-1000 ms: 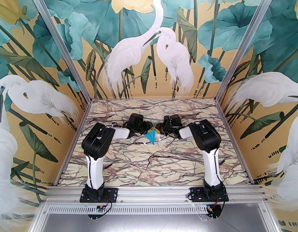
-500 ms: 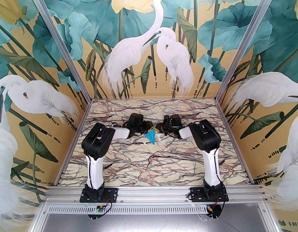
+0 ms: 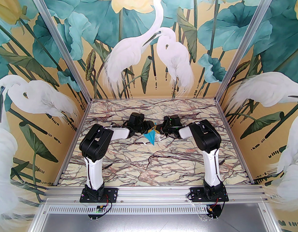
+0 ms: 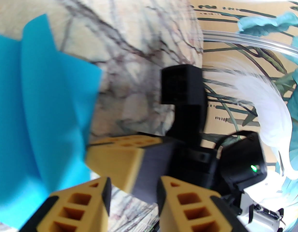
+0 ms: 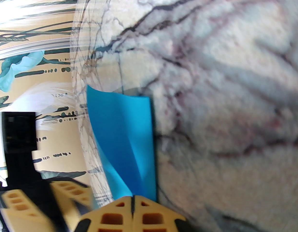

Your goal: Fold a paper plane with a square sheet of paper (fold left side to right side)

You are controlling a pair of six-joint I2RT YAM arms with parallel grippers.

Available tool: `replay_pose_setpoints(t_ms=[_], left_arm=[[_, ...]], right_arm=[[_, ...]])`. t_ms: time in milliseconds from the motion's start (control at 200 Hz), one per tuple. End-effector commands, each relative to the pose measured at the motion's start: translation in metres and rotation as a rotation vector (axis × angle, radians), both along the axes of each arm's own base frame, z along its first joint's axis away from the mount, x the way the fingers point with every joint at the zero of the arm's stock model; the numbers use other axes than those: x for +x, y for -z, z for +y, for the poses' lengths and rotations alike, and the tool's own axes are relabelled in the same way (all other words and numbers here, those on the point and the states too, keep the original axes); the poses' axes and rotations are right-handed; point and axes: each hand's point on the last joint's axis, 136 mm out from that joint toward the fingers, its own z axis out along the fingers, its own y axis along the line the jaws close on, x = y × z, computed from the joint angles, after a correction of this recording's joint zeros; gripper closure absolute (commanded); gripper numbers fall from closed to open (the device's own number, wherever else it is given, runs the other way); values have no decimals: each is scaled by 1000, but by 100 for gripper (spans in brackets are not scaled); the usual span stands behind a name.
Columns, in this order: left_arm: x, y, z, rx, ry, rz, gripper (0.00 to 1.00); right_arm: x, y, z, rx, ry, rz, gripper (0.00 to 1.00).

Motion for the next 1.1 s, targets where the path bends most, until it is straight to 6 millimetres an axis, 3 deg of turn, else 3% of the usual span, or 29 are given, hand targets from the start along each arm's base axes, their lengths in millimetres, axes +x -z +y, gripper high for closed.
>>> replay_pose_setpoints(t_ms=[0, 155, 275, 350, 605, 1095], left_arm=[[-12, -8, 1, 13, 43, -16, 61], [-24, 1, 1, 26, 76, 7, 65], [-37, 12, 0, 39, 105, 34, 73], [-44, 18, 0, 46, 117, 48, 83], [-60, 25, 4, 58, 133, 66, 81], [-59, 27, 5, 64, 122, 64, 77]], right_arm=[[3, -7, -2, -44, -6, -27, 100], [6, -9, -3, -51, -12, -39, 100], [8, -10, -3, -58, -11, -44, 100], [8, -11, -3, -62, -12, -44, 100], [11, -17, -5, -81, -8, -68, 100], [13, -12, -5, -115, -28, -73, 100]])
